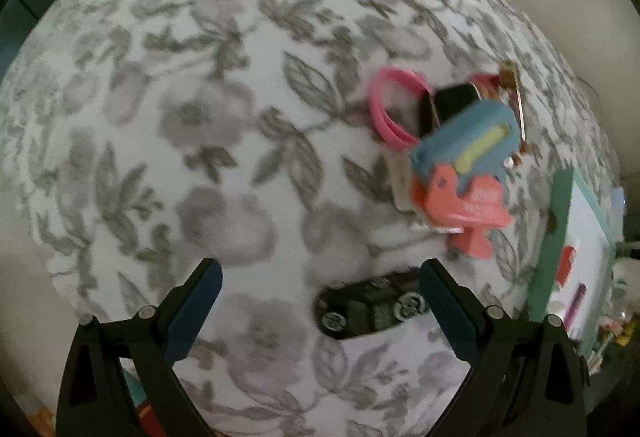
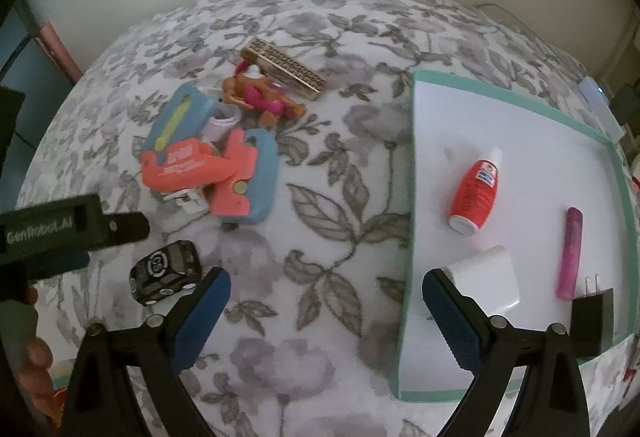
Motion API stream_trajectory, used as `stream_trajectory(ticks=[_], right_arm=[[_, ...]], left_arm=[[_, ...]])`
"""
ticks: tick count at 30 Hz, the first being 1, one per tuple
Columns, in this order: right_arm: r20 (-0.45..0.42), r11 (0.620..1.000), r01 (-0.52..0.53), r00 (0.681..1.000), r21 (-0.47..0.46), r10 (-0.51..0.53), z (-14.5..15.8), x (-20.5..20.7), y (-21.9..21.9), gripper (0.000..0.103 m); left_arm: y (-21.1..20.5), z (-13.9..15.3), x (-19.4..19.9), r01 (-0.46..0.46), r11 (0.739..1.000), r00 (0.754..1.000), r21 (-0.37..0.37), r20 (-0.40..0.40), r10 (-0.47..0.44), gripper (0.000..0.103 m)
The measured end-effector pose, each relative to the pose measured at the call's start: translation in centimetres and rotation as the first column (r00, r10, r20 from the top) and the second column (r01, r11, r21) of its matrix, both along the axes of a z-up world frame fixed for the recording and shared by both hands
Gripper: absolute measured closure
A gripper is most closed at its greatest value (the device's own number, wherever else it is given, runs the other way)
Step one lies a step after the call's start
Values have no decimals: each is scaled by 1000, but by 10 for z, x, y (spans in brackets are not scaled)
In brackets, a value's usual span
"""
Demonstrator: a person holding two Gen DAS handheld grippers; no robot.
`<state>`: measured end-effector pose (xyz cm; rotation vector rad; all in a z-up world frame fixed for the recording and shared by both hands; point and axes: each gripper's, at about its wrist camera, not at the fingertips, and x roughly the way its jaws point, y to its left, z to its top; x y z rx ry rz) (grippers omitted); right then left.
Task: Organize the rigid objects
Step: 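Move both grippers toward the black toy car, then lower the left gripper onto the black toy car and close it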
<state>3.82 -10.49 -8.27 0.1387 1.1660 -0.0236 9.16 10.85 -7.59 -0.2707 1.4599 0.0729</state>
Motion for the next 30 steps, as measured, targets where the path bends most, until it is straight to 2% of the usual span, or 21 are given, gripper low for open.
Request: stream_trajectory(ticks=[7,16,22,26,28,29,30], right_arm=[[8,1000,1,1000,-16,-1,4,-2,-3,5],[23,1000,4,1000,-25,-4,9,-4,-8,5],[24,1000,9,1000,-24,-8,9,-4,-9,5],[26,1000,13,1000,-22,-13,10,-5,-11,5],[24,1000,16,1000,-22,-15,10,-5,-11,5],[23,1000,16,1000,-23,-15,9,-5,-11,5],[22,1000,16,1000,-24,-15,9,-5,-11,5]], left_arm=[[-22,-13,-6,58,998,997,11,-46,-57,4],[-41,-28,-11,57,998,995,-30,-82,-59,4],[-54,-34,-9,59,998,995,-28,-84,-61,5],[-64,-35,-13,62,997,994,-40,-90,-66,18],[-69,-33,-16,67,997,994,-31,-89,-69,19],[-69,-33,-17,66,997,994,-32,-87,-68,27],[-70,-32,-18,60,998,995,-28,-79,-62,27]])
